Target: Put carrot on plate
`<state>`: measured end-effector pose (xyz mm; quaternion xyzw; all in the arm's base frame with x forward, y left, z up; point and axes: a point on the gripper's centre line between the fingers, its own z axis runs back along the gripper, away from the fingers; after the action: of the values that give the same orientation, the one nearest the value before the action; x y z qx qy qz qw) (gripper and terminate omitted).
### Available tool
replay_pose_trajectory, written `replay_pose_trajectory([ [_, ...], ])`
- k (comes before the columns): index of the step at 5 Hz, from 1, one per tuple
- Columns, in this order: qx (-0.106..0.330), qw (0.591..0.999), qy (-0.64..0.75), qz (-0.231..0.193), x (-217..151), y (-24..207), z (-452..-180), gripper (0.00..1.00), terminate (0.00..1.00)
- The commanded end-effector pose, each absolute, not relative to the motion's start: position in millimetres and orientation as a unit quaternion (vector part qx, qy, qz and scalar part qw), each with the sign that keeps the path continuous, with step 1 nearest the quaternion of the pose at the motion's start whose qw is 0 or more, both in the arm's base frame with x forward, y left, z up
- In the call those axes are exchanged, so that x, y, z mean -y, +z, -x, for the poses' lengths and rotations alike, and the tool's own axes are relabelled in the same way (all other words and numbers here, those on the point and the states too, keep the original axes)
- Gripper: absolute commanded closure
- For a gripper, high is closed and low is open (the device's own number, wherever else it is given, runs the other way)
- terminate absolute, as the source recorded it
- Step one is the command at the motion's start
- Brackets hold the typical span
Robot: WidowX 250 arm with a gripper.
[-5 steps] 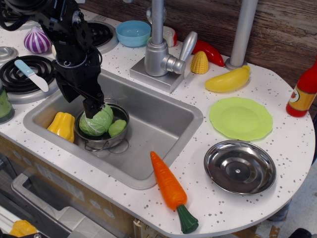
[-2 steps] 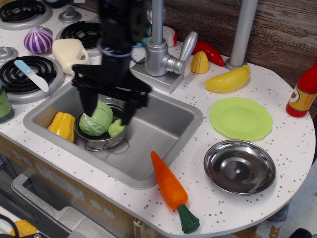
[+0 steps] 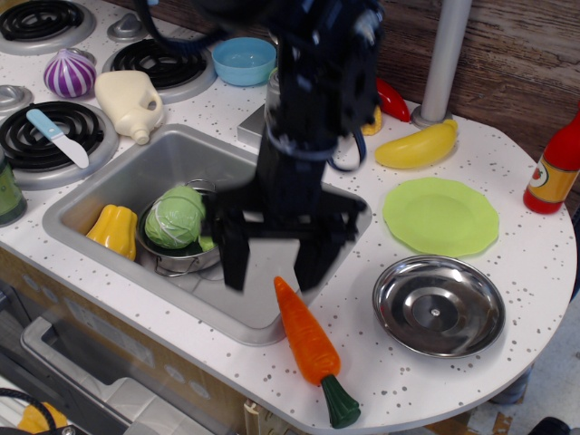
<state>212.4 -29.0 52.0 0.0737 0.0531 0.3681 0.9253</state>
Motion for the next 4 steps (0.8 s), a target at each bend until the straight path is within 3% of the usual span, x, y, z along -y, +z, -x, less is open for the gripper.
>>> replay_pose_trajectory([
  [1,-0.028,0.918,0.394,-0.023,44.5,44.9,-205.7,0.00,0.00],
  [4,0.020,0.925,0.379,0.009,56.7,17.4,-203.6,0.00,0.00],
])
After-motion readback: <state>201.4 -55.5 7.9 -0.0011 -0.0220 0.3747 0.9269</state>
